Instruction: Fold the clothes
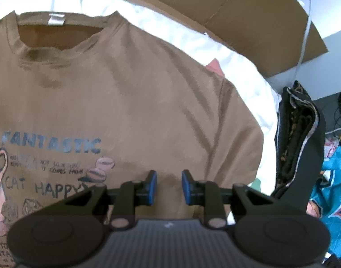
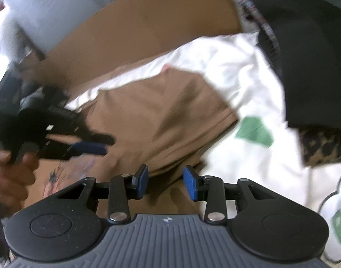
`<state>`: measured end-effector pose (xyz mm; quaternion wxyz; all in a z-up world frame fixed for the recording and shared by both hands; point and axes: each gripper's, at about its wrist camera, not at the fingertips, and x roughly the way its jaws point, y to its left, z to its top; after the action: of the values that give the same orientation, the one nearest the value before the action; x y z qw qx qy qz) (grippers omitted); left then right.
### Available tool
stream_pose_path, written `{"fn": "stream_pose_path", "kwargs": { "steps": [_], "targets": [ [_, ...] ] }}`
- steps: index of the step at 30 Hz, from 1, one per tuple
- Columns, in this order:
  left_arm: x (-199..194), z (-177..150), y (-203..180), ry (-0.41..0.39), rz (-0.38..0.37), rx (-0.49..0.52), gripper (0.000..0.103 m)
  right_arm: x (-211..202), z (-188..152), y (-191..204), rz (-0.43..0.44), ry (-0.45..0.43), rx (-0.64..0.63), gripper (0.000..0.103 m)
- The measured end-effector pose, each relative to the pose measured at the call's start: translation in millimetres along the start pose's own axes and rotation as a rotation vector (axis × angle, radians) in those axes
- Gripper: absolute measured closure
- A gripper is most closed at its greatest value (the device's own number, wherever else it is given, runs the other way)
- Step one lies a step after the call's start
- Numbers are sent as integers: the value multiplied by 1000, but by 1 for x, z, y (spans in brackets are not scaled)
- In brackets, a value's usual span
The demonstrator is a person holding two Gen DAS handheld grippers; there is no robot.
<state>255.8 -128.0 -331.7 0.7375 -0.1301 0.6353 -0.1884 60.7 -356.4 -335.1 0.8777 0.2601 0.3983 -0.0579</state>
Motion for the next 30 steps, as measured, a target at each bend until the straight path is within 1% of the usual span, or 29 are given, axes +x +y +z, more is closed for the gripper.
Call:
{"fn": "stream_pose_path", "kwargs": {
  "steps": [3,7,16,21,24,30],
  "targets": [
    [1,2,-4,-3,-2,11,77,2,9,-14,-35,-33,27,61],
    [5,3,-6,-2,2,25,77,10,20,-27,-77,-54,46,61],
    [16,8,-8,6,6,48,77,30,35,-45,-154,-79,63,62],
    [24,11,-8,19,2,53,77,44,43,-56,-189,-80,79,62],
    [26,12,-8,20,4,58,77,52,45,-56,-202,-73,62,63],
    [30,15,-3,47,-17,21,75,64,45,-54,-214,-67,71,63]
  ]
}}
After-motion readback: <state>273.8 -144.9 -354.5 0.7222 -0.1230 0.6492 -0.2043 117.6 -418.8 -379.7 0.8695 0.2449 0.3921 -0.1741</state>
